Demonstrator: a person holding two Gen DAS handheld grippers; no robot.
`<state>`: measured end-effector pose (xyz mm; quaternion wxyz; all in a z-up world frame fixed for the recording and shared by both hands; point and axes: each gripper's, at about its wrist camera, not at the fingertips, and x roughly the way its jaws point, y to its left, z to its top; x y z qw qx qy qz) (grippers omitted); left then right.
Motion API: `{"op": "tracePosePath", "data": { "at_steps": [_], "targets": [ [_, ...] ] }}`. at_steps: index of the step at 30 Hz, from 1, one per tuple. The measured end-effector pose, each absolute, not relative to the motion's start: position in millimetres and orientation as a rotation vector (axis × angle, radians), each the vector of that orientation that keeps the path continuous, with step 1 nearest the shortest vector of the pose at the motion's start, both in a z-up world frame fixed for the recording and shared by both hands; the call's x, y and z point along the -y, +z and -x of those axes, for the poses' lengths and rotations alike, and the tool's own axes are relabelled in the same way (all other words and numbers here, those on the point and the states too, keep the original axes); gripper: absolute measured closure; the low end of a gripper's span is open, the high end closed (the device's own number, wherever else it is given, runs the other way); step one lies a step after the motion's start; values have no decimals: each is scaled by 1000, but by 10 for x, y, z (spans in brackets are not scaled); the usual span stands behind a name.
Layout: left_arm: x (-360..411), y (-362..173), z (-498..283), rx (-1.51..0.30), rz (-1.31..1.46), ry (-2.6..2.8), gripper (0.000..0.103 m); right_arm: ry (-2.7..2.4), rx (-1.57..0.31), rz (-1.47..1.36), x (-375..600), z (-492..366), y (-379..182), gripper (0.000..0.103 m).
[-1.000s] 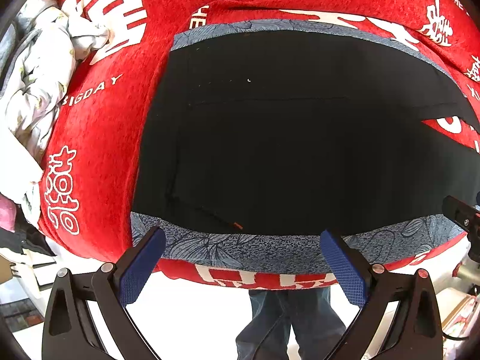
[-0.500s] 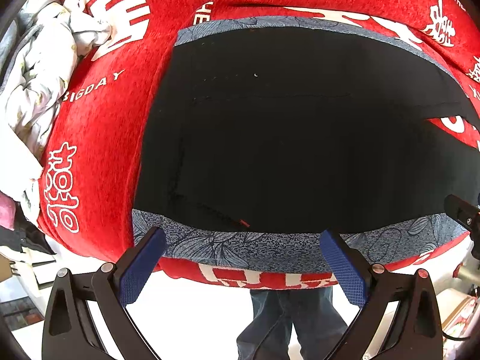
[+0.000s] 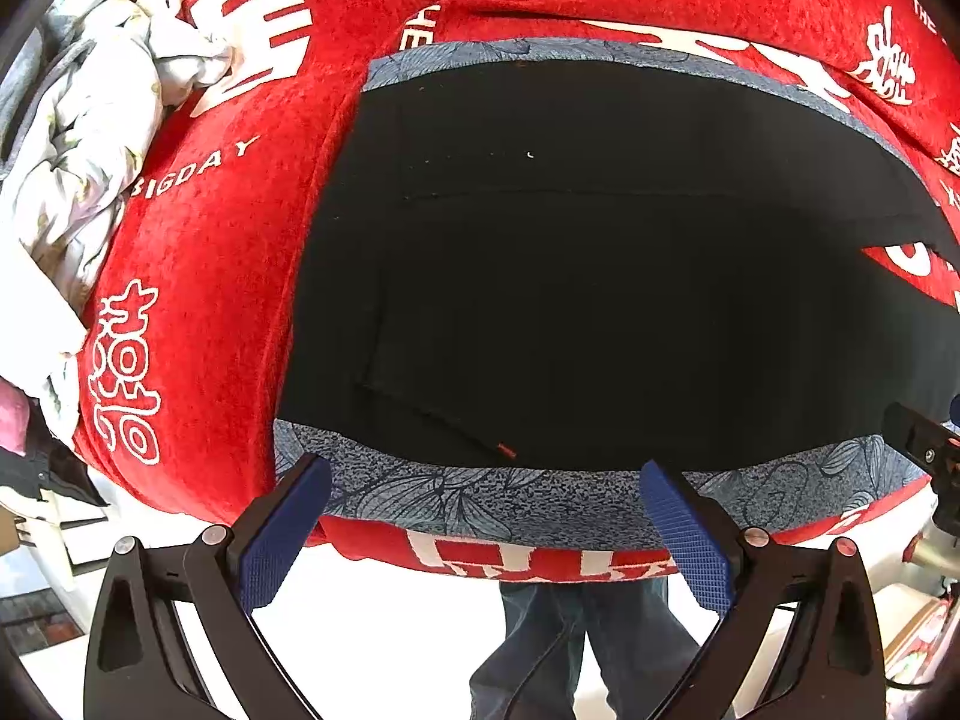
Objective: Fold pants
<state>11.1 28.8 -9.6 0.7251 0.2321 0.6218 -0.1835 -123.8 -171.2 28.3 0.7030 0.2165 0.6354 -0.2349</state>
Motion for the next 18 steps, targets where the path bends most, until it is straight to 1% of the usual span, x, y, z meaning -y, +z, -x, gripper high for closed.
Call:
{"op": "tracePosePath", "data": {
  "at_steps": [10,13,15,17,18],
  "targets": [
    [-344,-111,-138,-1368,-503,-403,0,-516,-1412,-487,1666,1205,271,0],
    [-437,-103,-193,-1390,-440,-431,0,-496,-1395,-512,1651,1204,276,0],
    [-566,-86,-251,-1417,-337,-481,0,-436,-1352,-591,1653,1228,282,0],
    [-742,-80,-306,-1449,-223,-532,0,-301,-1272,-763,1666,1300,247,2],
    [-827,-95,-327,-1467,-174,-560,0,-229,-1232,-852,1671,1350,204,9]
  ]
}}
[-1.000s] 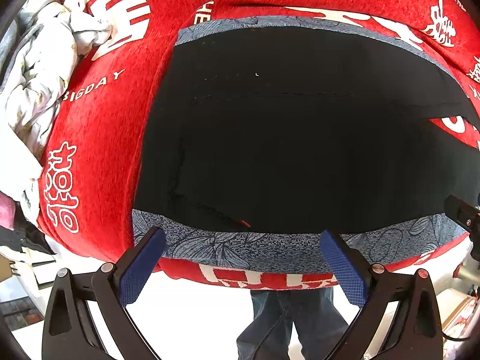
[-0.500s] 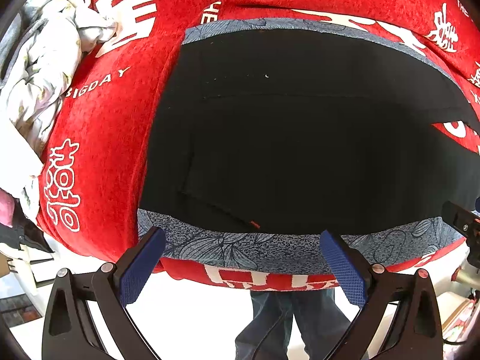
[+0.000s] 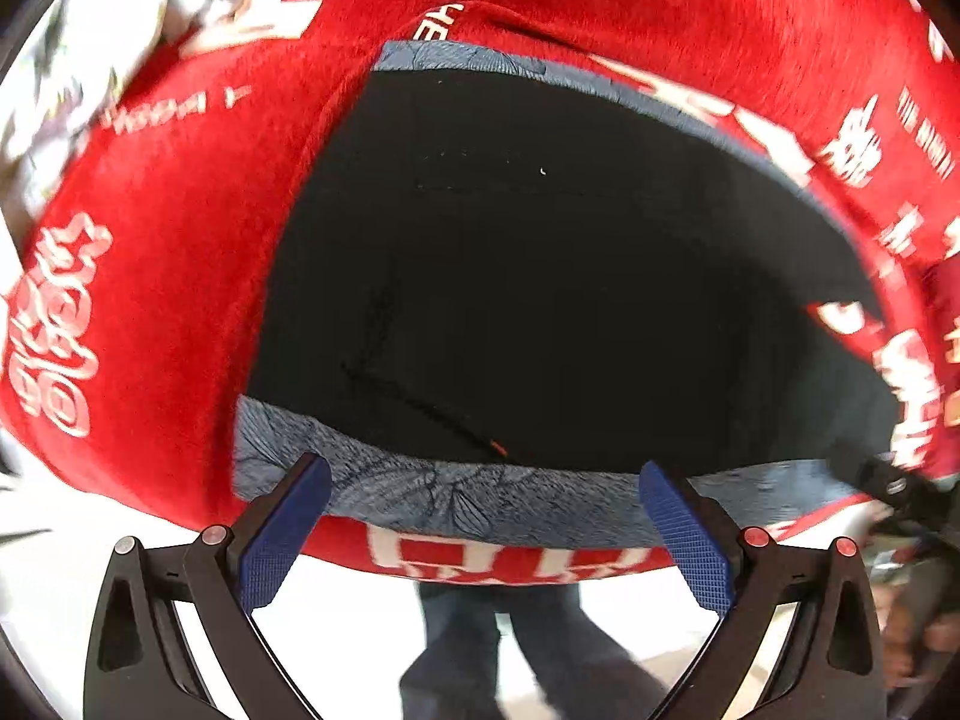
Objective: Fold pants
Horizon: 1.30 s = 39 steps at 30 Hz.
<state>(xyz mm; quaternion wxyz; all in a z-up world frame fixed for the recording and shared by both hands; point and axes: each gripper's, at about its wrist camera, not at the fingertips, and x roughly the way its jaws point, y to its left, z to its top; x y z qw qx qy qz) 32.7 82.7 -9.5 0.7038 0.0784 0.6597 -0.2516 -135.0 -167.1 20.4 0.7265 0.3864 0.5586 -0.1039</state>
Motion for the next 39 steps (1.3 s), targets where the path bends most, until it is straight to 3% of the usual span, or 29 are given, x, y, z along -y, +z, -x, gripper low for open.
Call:
{"op": "tracePosePath", "data": {
  "at_steps": [1,3,9,21,26,27,28,29,39],
  "targets": [
    [-885,-115,-335,-1492,-143,-575,0,-165,-1202,-936,1664,1408,134,23],
    [-1024,-184,-349,-1538,-75,-598,0,-50,-1183,-1098,1612,1547,-115,34],
    [-1300,-413,-307,-1587,44,-601,0,-48,-1158,-1289,1495,2035,-850,34],
    [-1357,-591,-276,-1601,160,-654,0,55,-829,-1428,1478,2020,-951,34],
    [-1469,-607,-303,-1593,230,-657,0,157,-801,-1525,1187,1623,-1079,34],
    [-1494,-613,-302,-1597,251,-652,0,172,-821,-1567,1129,1532,-1120,48],
    [-1511,-620,-300,-1601,275,-649,0,171,-849,-1602,1087,1453,-1153,75],
    [-1523,-619,-304,-1604,308,-649,0,159,-880,-1612,1050,1421,-1169,84],
    [-1402,-665,-363,-1563,523,-676,0,356,-813,-1664,980,1425,-827,87]
  ]
}}
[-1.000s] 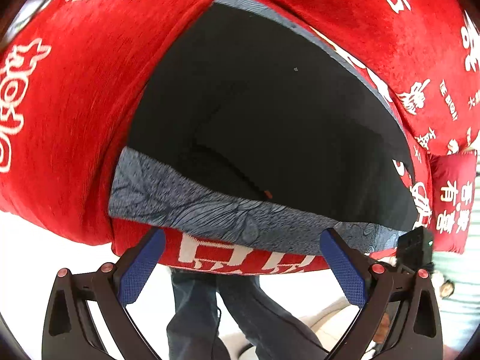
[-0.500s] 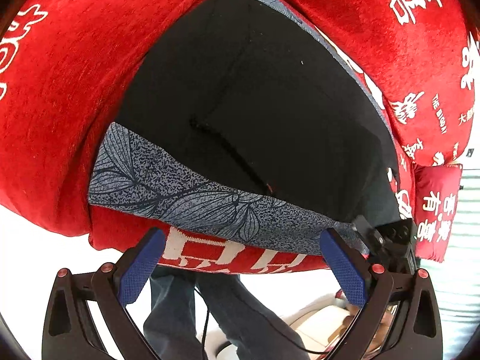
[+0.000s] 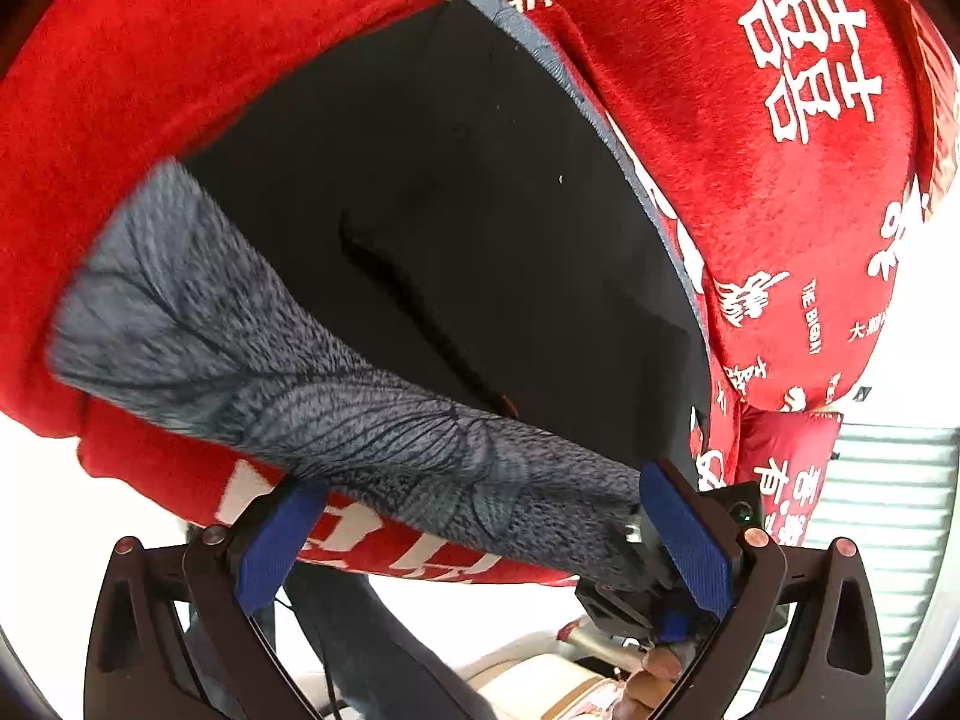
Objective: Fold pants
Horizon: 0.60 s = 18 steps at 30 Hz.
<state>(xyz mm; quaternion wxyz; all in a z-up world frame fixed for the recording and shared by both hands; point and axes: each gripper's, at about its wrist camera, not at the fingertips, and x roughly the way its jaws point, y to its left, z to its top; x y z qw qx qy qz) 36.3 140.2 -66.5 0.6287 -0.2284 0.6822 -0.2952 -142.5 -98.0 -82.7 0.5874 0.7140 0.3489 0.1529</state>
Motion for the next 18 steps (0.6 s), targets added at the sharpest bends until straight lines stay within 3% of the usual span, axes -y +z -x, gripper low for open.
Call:
{"op": "tracePosePath", "data": {
  "at_steps": [5,9,13,18],
  "targets": [
    [-1432,-717,-574,-1511,611,-579,0,377,-860,-1601,993,1448,-826,87],
    [-1393,-714,-618,-1517,529,-568,8,301,-928,-1535,1008,1576,-927,82],
    [-1344,-775,-555,-1552,413,-595,30,117,-898,-1545,1270,1970,-1030,64],
    [-1331,-791,-541,-1582,333,-608,45,-69,-764,-1672,1628,2566,-1156,63]
  ]
}}
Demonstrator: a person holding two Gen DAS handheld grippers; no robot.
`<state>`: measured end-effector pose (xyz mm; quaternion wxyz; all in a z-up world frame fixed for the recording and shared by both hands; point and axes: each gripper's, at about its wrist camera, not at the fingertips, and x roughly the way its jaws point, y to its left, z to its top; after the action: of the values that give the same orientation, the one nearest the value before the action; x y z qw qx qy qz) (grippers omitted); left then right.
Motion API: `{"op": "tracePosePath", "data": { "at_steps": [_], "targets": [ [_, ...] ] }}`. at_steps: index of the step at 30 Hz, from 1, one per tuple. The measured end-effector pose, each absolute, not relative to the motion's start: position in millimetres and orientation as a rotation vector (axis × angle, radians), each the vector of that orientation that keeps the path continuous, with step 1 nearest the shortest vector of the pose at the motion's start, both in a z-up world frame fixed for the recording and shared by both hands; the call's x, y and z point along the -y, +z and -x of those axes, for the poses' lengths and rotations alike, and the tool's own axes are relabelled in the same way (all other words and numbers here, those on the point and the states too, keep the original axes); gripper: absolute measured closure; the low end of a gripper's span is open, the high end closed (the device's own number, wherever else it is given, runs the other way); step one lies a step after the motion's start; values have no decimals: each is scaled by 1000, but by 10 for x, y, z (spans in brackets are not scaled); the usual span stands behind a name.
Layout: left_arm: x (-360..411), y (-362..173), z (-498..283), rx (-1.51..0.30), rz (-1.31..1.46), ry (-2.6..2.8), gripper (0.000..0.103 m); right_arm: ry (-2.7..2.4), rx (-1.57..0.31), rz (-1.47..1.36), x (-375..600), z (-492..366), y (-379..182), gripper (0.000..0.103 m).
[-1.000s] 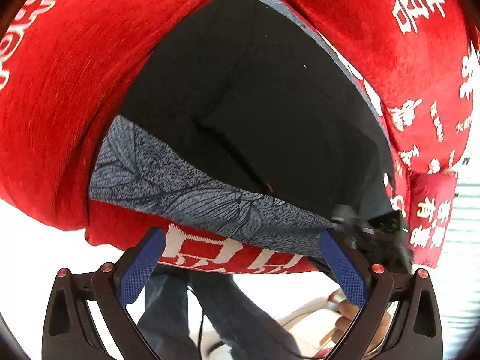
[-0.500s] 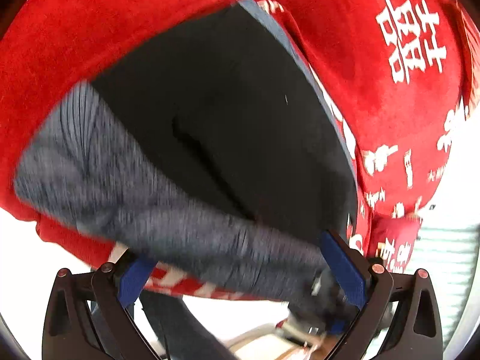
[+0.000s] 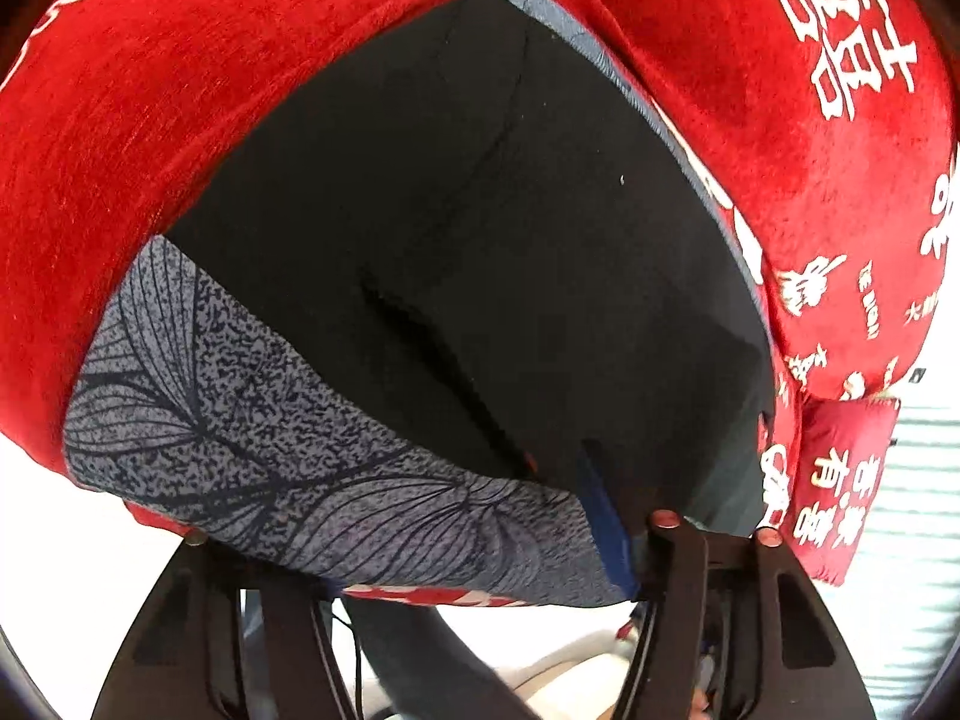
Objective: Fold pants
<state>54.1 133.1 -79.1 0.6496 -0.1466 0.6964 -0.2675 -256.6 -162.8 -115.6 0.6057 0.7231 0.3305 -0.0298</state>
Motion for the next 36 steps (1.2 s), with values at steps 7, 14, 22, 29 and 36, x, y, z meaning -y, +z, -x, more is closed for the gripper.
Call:
{"op": "tracePosePath", "data": {
  "at_steps": [7,14,22,29,36],
  "targets": [
    [-1442,-767,-624,-1605,293,-587,78,-208,-539,-1915,1686,3031,-1308,97],
    [-1303,-205,-722,-1508,292,-624,78,-182,-646,-1601,2060,2792,-342,97],
    [-602,351,-1392,-1308,263,-678,78,-53,-714,-1350,2887,1717,360,97],
    [139,-55,-2200,-1228,139,-442,33,-16,-868,-1226,3701,383,176,96],
    [141,-206,-2482,-1237,118,-208,29,-52,-1098,-1246,4025,-250,-665,90]
  ]
}}
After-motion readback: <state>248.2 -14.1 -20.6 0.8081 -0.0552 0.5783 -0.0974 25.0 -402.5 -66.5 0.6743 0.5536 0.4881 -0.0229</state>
